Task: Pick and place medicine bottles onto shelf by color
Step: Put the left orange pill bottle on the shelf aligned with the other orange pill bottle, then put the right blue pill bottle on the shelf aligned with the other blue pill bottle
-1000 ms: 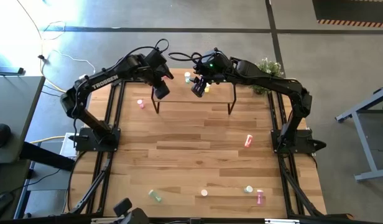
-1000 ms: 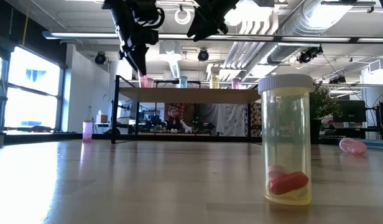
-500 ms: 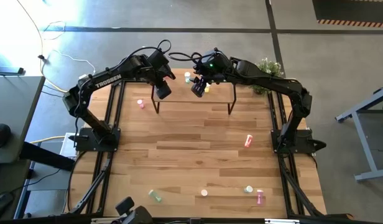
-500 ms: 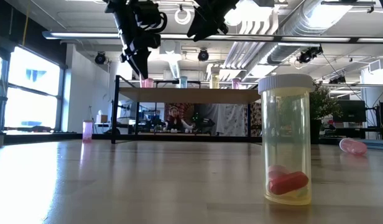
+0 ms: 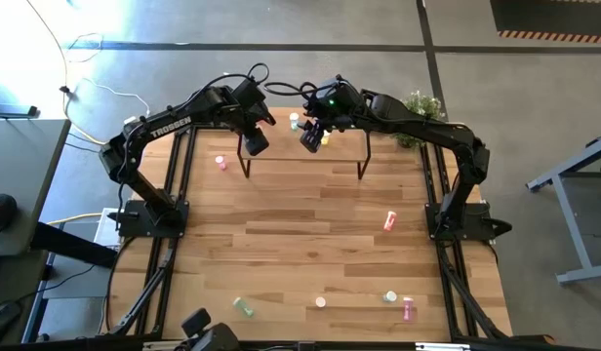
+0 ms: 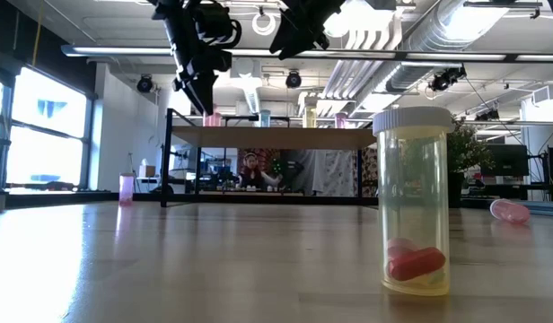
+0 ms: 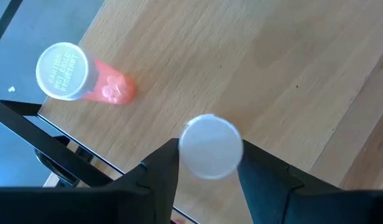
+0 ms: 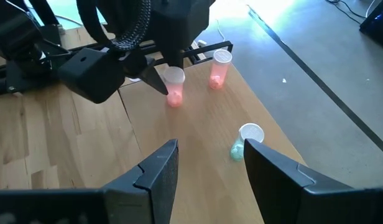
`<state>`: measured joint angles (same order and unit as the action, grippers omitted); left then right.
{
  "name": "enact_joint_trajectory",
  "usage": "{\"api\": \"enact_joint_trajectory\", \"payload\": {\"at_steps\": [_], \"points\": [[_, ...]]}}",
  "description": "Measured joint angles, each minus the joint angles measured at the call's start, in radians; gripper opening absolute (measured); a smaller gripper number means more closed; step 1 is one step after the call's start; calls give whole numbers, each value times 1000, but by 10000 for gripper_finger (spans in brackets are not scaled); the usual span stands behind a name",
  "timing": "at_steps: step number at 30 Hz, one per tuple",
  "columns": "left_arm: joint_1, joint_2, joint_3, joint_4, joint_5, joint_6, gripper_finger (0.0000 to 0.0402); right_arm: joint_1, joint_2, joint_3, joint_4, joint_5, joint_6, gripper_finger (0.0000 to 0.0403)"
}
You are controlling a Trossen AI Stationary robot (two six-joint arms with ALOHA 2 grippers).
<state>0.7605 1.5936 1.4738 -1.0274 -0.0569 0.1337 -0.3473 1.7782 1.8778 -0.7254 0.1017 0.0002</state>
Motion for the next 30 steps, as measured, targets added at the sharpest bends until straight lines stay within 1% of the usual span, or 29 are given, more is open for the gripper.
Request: {"api": "enact_joint_trajectory", "payload": {"at_steps": [6,11,15,18,23,30], "points": [[0,0,0,3,0,-2,174,0,0,0,0,-1,0,174],[0,0,0,3,-22,-2,184,0,0,0,-2,-2,0,174],[0,-1,0,3,-42,0,186,1,0,0,-25,-3,2,174],[-1,-11,0,3,-40,1,186,1,0,0,-52,-7,45,174],[-4,-42,1,2,-37,1,185,3,-2,0,-94,-61,86,174],[-14,-104,1,-29,-33,-23,184,33,-44,0,-184,-76,128,174]]}}
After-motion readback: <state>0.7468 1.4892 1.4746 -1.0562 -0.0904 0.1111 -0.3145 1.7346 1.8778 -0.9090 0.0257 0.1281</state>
